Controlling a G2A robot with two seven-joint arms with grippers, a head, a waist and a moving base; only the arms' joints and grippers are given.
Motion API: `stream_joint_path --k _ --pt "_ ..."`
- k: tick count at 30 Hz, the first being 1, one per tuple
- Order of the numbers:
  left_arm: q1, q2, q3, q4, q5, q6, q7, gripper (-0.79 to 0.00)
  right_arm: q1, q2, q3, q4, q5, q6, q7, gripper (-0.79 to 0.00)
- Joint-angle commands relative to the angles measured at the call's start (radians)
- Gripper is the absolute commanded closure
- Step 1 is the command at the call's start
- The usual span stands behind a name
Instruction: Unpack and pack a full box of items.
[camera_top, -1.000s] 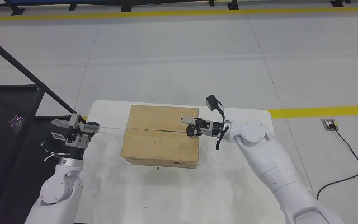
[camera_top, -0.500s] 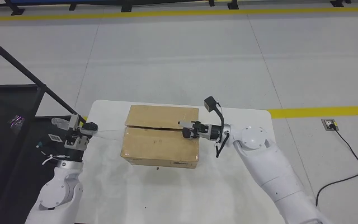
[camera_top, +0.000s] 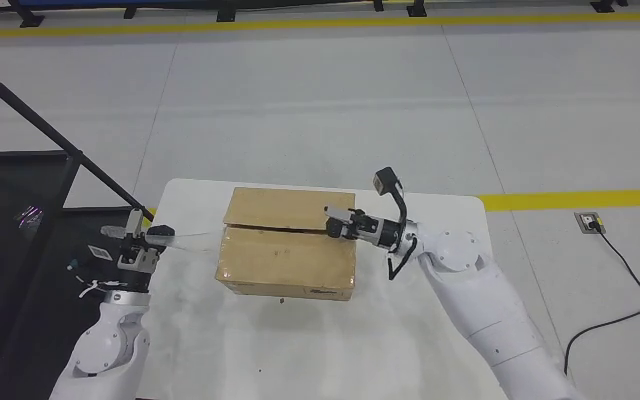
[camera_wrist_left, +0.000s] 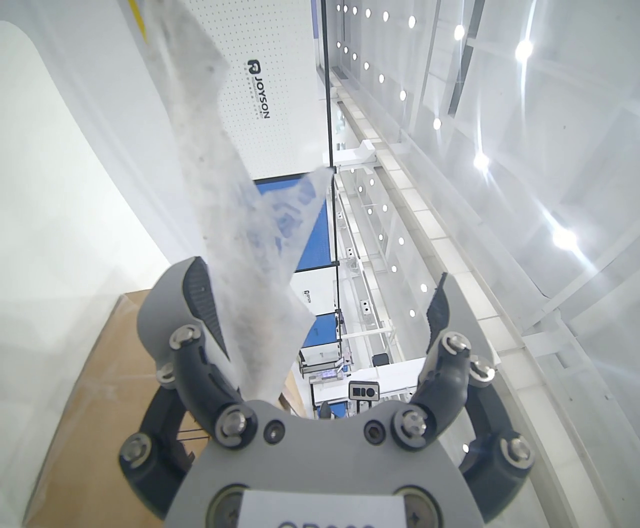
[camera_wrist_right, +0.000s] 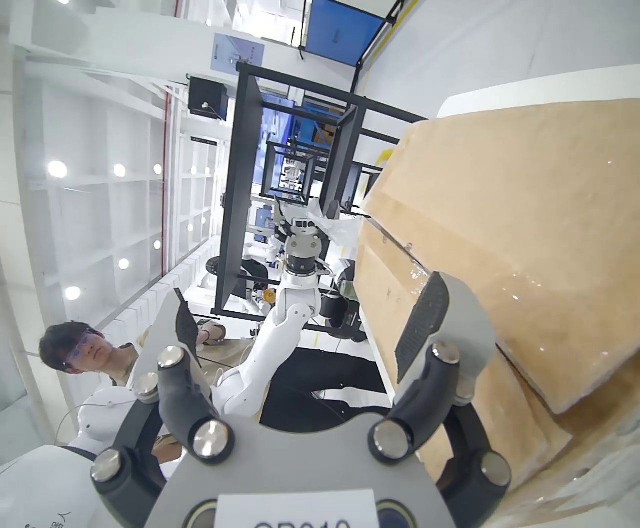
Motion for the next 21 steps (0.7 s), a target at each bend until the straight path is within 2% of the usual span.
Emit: stream_joint_path --k 1,4,7,9,15,21 --pt "-0.002 -0.002 0.001 0.006 0.001 0.003 -0.001 -0.785 -0.004 0.002 0.009 0.002 0.0 0.001 -0.018 -0.785" --pt "-0.01 -0.005 0.002 0.018 -0.003 0.014 0.001 -0.785 0.001 0.001 0.0 0.015 -0.039 0.071 -0.059 -0.785" --pt "-0.014 -0.008 0.004 0.031 -0.008 0.027 0.004 -0.785 0.018 -0.005 -0.032 0.032 -0.067 0.157 -0.032 -0.785" --pt "-0.013 -0.01 0.009 0.042 -0.008 0.04 -0.001 -0.785 0.026 -0.01 -0.049 0.045 -0.073 0.177 -0.021 -0.785" --pt "-0.013 -0.017 0.031 0.084 0.02 0.082 0.021 -0.785 0.049 -0.022 -0.079 0.077 -0.082 0.175 -0.009 -0.785" --pt "-0.037 -0.027 0.052 0.123 0.035 0.173 0.081 -0.785 0.068 -0.032 -0.093 0.109 -0.077 0.164 -0.003 -0.785"
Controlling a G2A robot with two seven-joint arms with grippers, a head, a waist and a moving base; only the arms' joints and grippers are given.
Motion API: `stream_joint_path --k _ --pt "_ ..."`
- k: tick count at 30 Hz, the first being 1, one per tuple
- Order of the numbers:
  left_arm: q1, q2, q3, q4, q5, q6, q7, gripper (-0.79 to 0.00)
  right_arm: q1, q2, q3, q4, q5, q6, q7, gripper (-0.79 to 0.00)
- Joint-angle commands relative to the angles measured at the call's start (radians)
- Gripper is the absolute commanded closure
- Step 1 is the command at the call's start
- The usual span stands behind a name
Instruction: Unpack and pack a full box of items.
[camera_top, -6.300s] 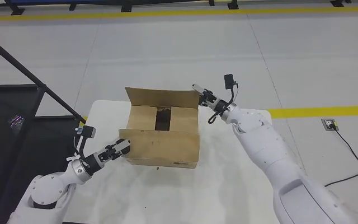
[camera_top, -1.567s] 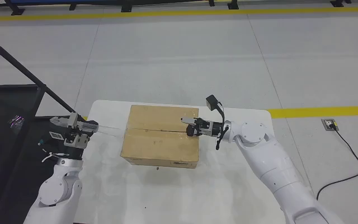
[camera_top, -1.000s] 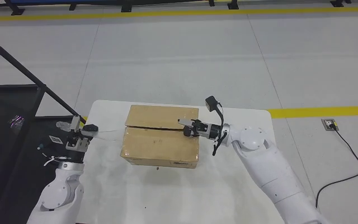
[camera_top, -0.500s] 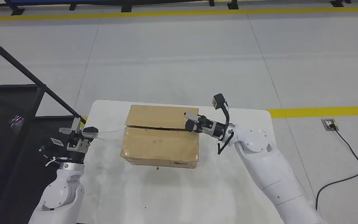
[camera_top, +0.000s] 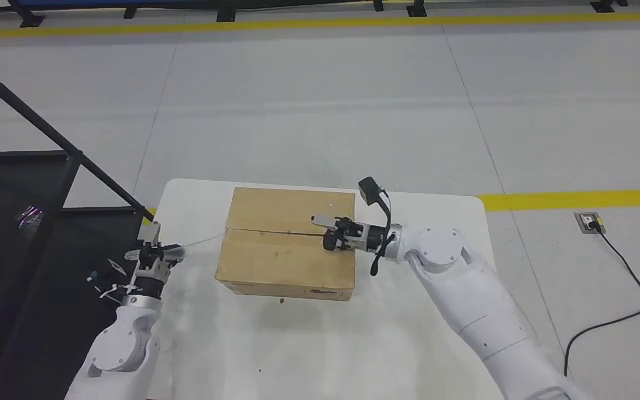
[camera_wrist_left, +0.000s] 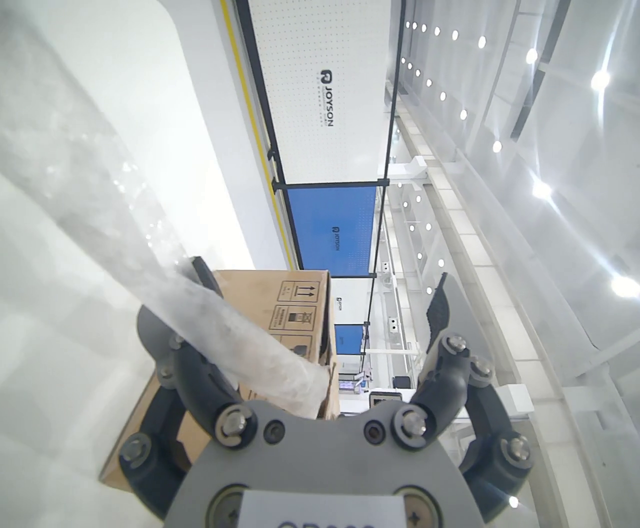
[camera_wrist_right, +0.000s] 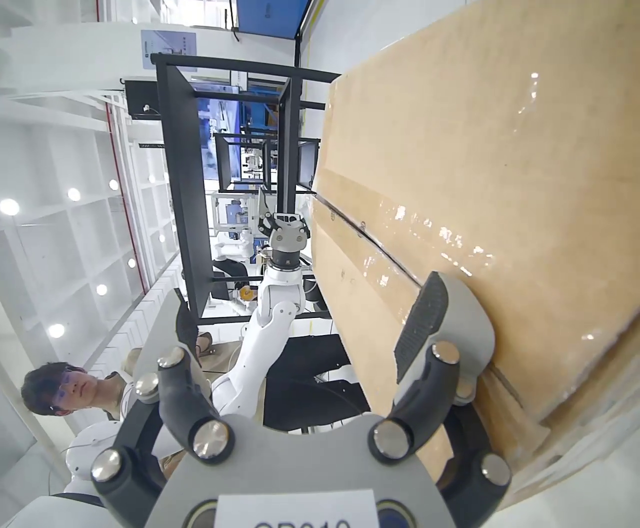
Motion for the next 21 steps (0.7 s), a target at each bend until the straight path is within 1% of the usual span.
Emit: stream_joint_path --k 1,4,11,18,21 --pt "-0.012 -0.003 0.007 0.012 0.0 0.038 0.017 -0.785 0.005 -0.003 -0.003 0.01 0.002 -0.003 0.002 -0.785" --pt "-0.019 -0.006 0.014 0.026 0.018 0.066 0.024 -0.785 0.012 -0.006 -0.006 0.023 0.004 -0.009 0.004 -0.785" --pt "-0.027 -0.011 0.02 0.057 0.047 0.095 0.031 -0.785 0.02 -0.011 -0.007 0.044 0.006 -0.02 0.006 -0.785" --pt "-0.027 -0.015 0.016 0.064 0.049 0.077 0.009 -0.785 0.025 -0.015 -0.007 0.056 0.005 -0.026 0.011 -0.785" --pt "-0.014 -0.016 0.016 0.057 0.052 0.044 -0.031 -0.785 0.026 -0.017 -0.007 0.059 0.005 -0.027 0.011 -0.785"
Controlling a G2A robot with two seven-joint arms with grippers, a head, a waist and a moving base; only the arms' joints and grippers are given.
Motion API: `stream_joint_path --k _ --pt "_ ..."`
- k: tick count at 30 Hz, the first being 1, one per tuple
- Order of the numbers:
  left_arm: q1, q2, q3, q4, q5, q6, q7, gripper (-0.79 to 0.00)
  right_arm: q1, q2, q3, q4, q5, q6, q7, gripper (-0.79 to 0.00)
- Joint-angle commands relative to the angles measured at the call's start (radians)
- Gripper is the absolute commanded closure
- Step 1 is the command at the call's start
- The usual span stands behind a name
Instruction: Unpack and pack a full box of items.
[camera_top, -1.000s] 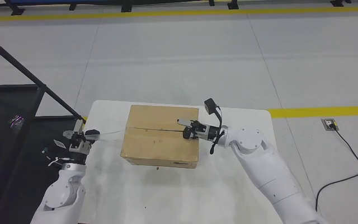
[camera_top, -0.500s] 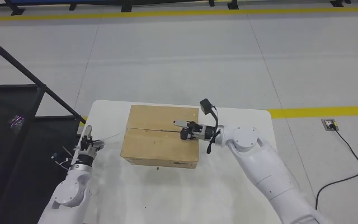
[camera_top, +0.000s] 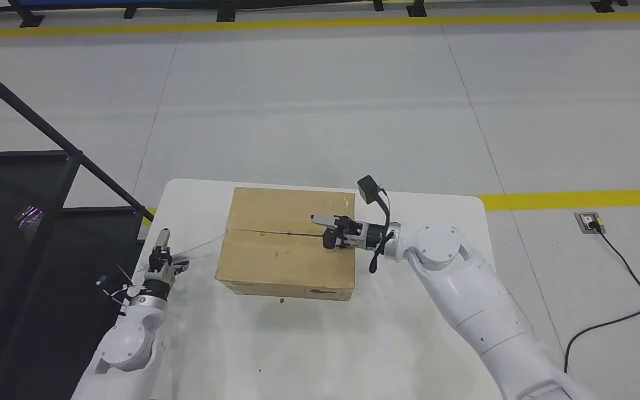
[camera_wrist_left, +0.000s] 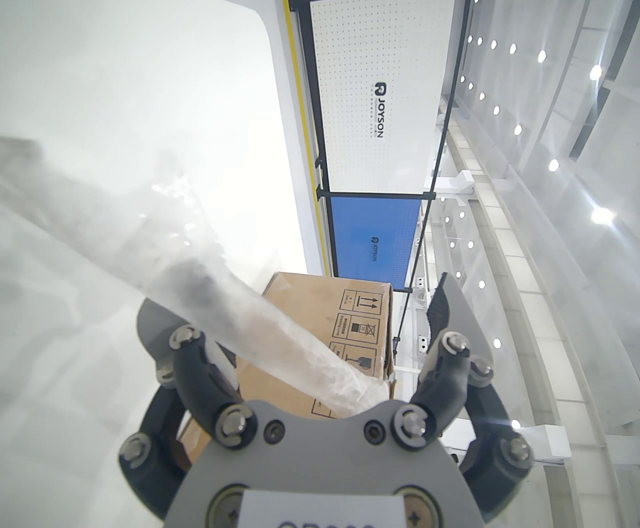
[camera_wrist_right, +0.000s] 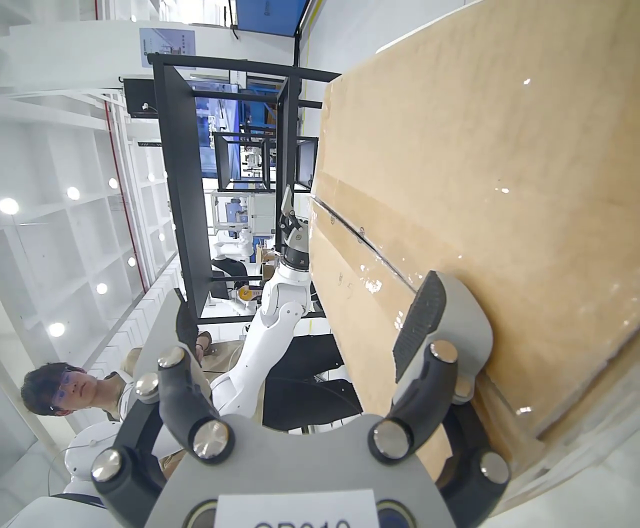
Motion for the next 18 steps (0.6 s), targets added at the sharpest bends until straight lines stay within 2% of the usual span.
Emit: stream_joint_path --k 1,11,18 --pt "0.012 0.0 0.001 -0.002 0.01 -0.02 -0.027 -0.785 0.001 -0.001 0.0 0.002 -0.001 -0.001 0.001 -0.785" --pt "0.027 -0.002 0.021 0.001 0.047 0.017 -0.123 -0.785 0.002 -0.005 0.002 0.005 -0.003 -0.005 0.004 -0.785" --pt "0.038 -0.007 0.038 -0.033 0.055 0.018 -0.136 -0.785 0.001 -0.006 0.005 0.005 -0.006 -0.007 0.007 -0.785"
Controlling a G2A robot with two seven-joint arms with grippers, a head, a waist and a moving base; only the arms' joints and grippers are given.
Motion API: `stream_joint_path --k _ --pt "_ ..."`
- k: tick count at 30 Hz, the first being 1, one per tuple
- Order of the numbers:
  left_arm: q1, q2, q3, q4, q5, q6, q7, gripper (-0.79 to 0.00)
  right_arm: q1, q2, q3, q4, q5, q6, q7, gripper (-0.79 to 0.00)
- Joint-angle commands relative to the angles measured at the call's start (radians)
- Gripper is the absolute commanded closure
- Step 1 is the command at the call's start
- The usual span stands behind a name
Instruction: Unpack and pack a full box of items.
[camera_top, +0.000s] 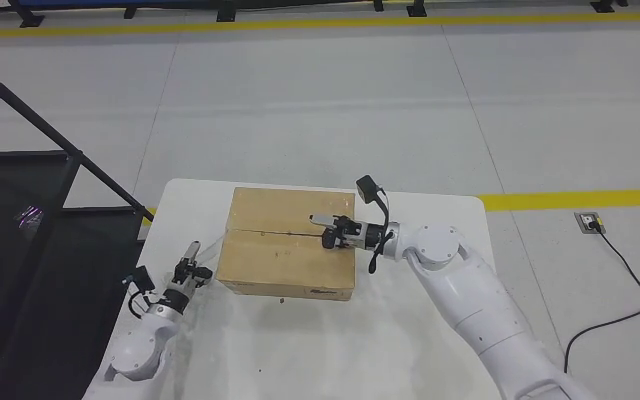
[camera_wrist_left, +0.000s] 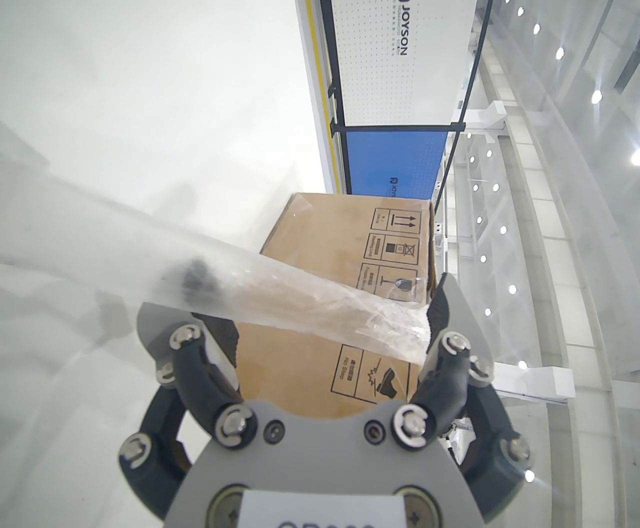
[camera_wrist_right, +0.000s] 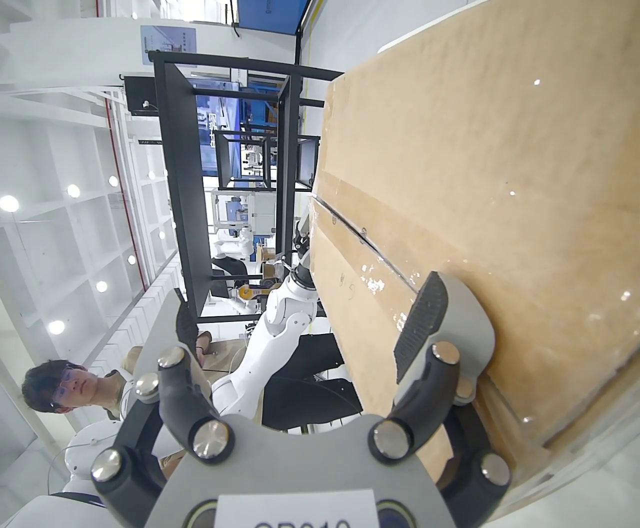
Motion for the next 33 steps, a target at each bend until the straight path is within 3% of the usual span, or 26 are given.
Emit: stream_joint_path --k 1,5,15,23,33 --pt "0.001 -0.003 0.003 -0.011 -0.014 0.001 0.002 -0.785 -0.001 0.0 0.002 -0.001 -0.002 -0.002 0.0 -0.785" --pt "-0.001 -0.01 0.007 -0.028 -0.05 0.0 0.02 -0.785 -0.005 0.0 0.006 -0.003 -0.001 -0.003 0.001 -0.785" --pt "0.018 -0.023 -0.012 -0.098 -0.11 -0.102 0.097 -0.785 -0.014 0.002 0.014 -0.012 -0.008 -0.001 0.004 -0.785" --pt "0.023 -0.026 -0.033 -0.157 -0.053 -0.158 0.141 -0.785 -0.018 0.003 0.02 -0.021 -0.014 0.0 0.008 -0.785" --pt "0.012 -0.029 -0.052 -0.219 0.003 -0.142 0.156 -0.785 -0.025 0.004 0.029 -0.027 -0.018 0.001 0.011 -0.785"
